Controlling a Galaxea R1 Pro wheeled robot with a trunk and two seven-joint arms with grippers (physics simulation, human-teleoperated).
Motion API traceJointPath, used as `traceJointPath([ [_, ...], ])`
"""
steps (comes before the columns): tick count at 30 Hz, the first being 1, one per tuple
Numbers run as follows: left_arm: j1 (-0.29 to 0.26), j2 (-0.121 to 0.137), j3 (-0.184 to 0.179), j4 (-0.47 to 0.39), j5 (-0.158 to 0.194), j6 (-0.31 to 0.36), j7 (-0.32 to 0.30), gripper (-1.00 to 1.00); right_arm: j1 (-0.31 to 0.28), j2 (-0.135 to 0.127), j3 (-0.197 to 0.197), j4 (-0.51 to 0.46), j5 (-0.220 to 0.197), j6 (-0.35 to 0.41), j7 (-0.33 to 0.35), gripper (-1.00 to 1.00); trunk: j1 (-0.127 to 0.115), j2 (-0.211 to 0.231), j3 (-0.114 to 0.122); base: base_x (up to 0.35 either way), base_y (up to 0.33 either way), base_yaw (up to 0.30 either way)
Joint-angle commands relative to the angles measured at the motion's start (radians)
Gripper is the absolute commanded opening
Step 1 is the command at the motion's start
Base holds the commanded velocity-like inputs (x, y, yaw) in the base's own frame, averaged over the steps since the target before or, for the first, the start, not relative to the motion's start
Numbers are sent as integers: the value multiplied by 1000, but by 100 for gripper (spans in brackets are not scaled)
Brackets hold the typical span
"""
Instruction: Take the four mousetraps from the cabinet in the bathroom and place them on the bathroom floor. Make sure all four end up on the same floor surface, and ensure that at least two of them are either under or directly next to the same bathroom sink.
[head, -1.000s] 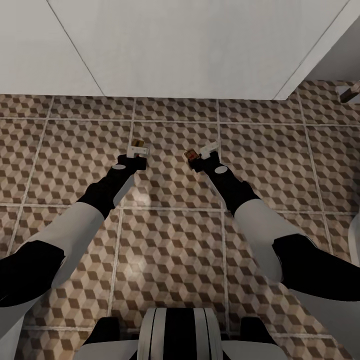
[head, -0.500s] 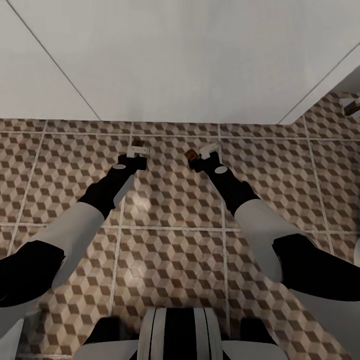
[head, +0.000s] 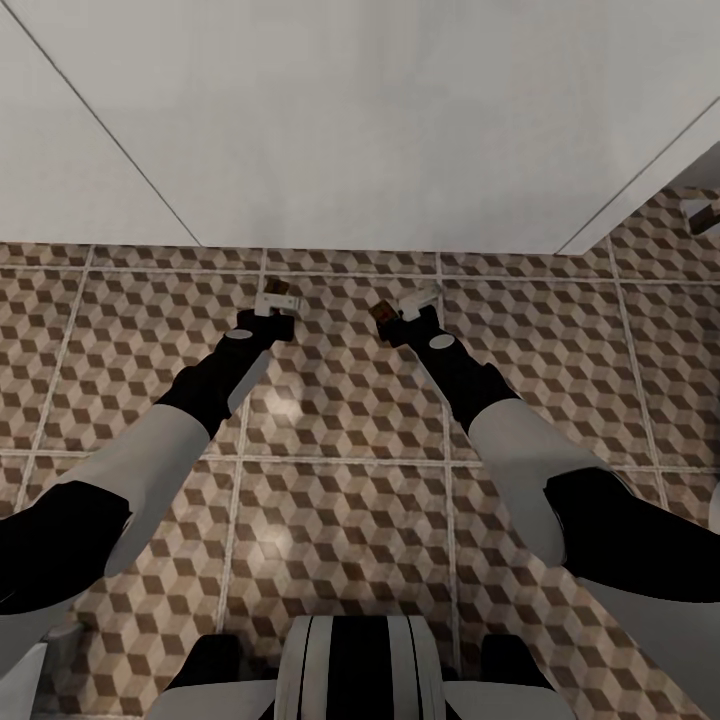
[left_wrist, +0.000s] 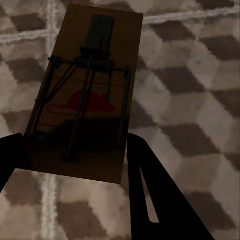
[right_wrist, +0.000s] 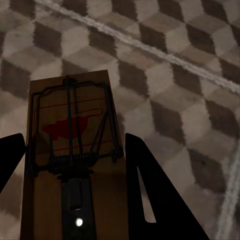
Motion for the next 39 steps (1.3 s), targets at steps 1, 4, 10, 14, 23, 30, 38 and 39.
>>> traceJointPath([
  [1,0,1,-7,-2,6,5,11,-100,0,0,0,-2,10,6,3,-100,0,0,0,0,0,0],
  [4,0,0,-7,-1,6,5,11,-100,0,0,0,5,11,6,2,-100,0,0,0,0,0,0],
  [10,0,0,-7,5,6,5,11,-100,0,0,0,39,12,-17,-4,-100,0,0,0,0,0,0],
  [14,4,0,-7,11,6,4,11,-100,0,0,0,47,13,-29,-5,-100,0,0,0,0,0,0],
  [23,6,-1,-7,35,6,2,10,-100,-1,0,1,62,13,-32,-7,-100,0,0,0,0,0,0],
  [30,6,-3,-7,54,6,1,9,-100,-1,0,1,64,13,-32,-7,-100,0,0,0,0,0,0],
  [38,6,-4,-8,72,6,0,9,-100,-1,0,1,67,13,-33,-7,-100,0,0,0,0,0,0],
  [39,6,-4,-8,72,6,0,9,-100,-1,0,1,67,13,-33,-7,-100,0,0,0,0,0,0],
])
